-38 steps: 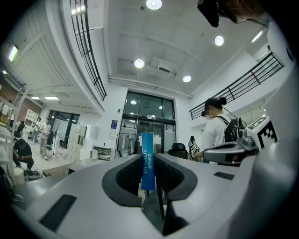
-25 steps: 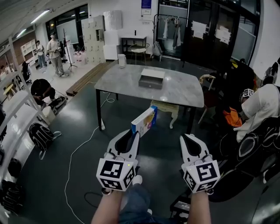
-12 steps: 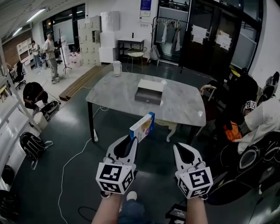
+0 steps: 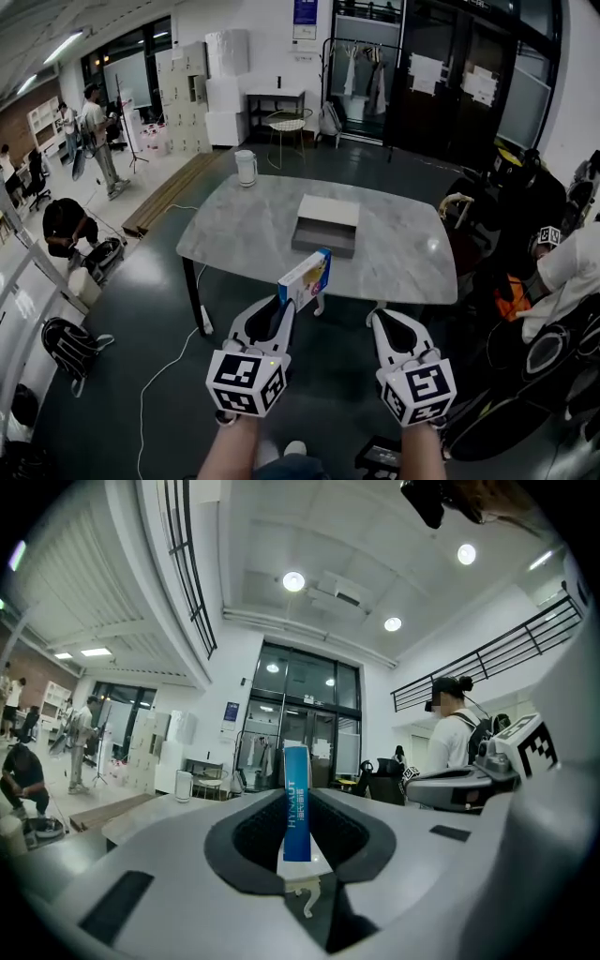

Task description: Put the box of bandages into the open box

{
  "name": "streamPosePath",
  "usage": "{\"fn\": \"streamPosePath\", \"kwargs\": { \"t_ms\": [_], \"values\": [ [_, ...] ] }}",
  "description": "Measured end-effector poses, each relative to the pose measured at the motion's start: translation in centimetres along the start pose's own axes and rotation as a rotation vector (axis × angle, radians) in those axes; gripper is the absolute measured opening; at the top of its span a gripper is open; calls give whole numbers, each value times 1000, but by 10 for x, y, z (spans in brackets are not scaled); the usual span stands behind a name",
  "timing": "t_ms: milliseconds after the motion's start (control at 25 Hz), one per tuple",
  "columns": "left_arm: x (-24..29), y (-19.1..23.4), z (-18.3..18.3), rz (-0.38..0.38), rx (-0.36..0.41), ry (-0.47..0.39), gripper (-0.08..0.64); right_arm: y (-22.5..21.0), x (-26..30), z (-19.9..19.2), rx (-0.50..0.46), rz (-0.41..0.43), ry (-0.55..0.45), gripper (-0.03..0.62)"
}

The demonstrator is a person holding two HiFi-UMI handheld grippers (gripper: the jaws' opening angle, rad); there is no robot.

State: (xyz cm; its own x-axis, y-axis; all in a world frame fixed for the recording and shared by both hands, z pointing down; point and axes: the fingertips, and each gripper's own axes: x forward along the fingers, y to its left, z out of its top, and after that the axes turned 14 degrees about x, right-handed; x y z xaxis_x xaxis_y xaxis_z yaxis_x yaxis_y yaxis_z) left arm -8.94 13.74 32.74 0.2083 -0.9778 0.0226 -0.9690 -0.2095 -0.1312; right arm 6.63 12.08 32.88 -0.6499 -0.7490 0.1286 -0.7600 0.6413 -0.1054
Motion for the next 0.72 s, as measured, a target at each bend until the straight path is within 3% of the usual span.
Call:
{"fn": "streamPosePath", "kwargs": {
  "t_ms": [360,720],
  "values": [
    [64,26,-15,-80,-33,42,80,-30,48,12,3,-72,32,25],
    [123,53,-24,-41,-50,57,80,-76,102,15,65,-54,13,25]
  ]
}}
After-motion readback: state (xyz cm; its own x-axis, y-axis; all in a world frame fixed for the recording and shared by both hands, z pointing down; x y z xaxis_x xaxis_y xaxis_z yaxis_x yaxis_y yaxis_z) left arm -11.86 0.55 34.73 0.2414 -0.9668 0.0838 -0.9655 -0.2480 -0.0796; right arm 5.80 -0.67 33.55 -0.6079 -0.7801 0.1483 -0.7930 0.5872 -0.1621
